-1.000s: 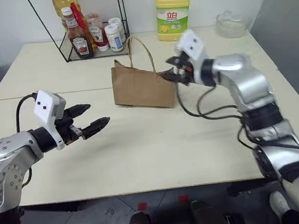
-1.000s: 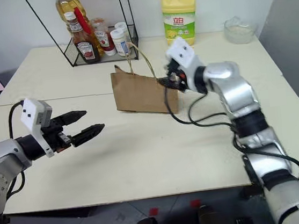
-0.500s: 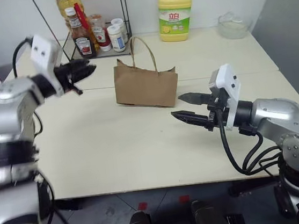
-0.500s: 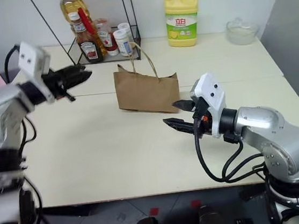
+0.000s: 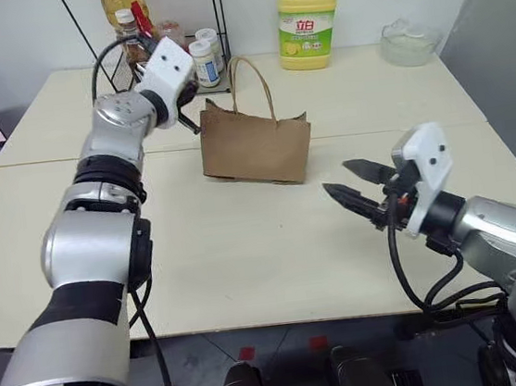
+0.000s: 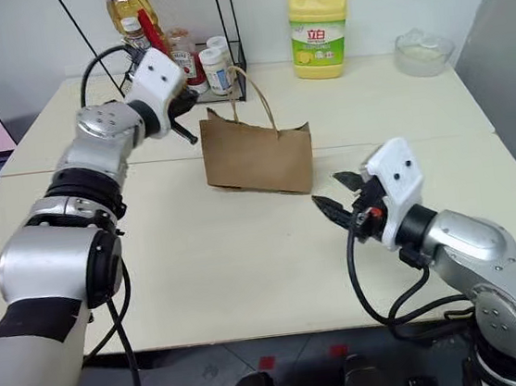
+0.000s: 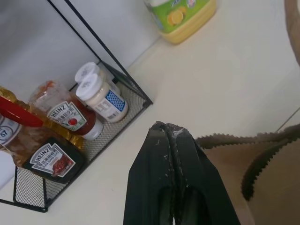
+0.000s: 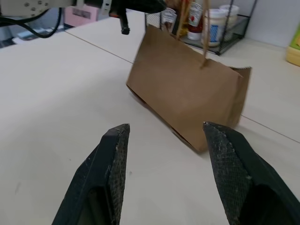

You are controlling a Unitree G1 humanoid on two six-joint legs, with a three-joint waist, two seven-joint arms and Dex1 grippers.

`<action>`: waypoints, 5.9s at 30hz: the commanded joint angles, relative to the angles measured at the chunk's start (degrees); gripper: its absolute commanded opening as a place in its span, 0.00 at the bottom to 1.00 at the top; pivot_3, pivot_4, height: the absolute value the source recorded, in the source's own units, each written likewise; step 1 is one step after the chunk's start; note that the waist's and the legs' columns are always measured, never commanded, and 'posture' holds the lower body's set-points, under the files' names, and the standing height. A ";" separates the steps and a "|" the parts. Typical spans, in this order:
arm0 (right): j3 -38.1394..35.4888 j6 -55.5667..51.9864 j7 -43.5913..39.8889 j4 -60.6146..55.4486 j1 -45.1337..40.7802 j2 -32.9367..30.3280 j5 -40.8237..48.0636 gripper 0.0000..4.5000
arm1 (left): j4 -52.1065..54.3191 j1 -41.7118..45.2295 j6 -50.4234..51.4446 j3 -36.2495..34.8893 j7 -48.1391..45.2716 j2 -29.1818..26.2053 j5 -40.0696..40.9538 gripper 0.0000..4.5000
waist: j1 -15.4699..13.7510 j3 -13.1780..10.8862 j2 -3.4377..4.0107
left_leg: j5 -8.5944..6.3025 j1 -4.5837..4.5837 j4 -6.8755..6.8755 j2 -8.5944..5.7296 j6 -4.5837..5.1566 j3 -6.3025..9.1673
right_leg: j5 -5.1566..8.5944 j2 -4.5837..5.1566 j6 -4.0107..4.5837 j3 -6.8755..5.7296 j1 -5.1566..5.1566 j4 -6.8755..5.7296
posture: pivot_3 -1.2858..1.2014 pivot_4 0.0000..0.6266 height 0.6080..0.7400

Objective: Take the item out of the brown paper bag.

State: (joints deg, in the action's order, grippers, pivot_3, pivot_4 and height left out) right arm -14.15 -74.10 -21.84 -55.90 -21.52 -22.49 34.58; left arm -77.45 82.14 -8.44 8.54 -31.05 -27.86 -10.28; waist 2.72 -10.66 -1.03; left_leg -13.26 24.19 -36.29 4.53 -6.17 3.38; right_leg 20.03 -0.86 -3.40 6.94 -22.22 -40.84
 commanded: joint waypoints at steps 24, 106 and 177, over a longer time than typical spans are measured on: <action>-4.91 13.32 15.23 -1.02 12.01 -22.54 34.79 0.58 | 7.73 -3.71 0.78 -0.25 -54.11 -7.35 -0.72 0.00 | 0.57 0.00 -0.01 | 0.02 -0.07 -0.01 -0.01 0.17 0.00 | 0.00 0.01 -0.01 0.00 0.16 -0.02 | 0.52 0.24 1.00; 34.30 46.60 -13.85 10.39 8.95 -30.20 -19.04 0.58 | 58.18 -41.10 -8.47 6.27 -54.70 -12.85 23.55 0.00 | 0.27 0.00 -0.01 | 0.01 -0.20 -0.53 0.04 0.20 0.31 | 0.02 -0.03 -0.01 -0.21 0.56 -0.07 | 0.52 0.24 1.00; 52.65 82.75 -26.23 54.27 -2.86 -1.31 -69.86 0.01 | 40.39 -11.11 19.52 -2.99 -41.73 -1.24 23.98 0.00 | -0.04 0.00 -0.02 | 0.07 -0.39 -0.59 -0.04 0.09 0.69 | 0.01 0.02 0.00 -0.60 0.95 -0.04 | 0.52 0.24 1.00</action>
State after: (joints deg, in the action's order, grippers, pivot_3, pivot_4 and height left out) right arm 36.27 9.71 -44.40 -3.25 -26.29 -22.47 -34.73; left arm -37.45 67.38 12.71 8.44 -74.05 -29.22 13.26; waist 2.67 -10.66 -1.05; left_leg -13.19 23.81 -36.89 4.49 -6.08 4.08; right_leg 20.05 -0.84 -3.40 6.33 -21.26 -40.87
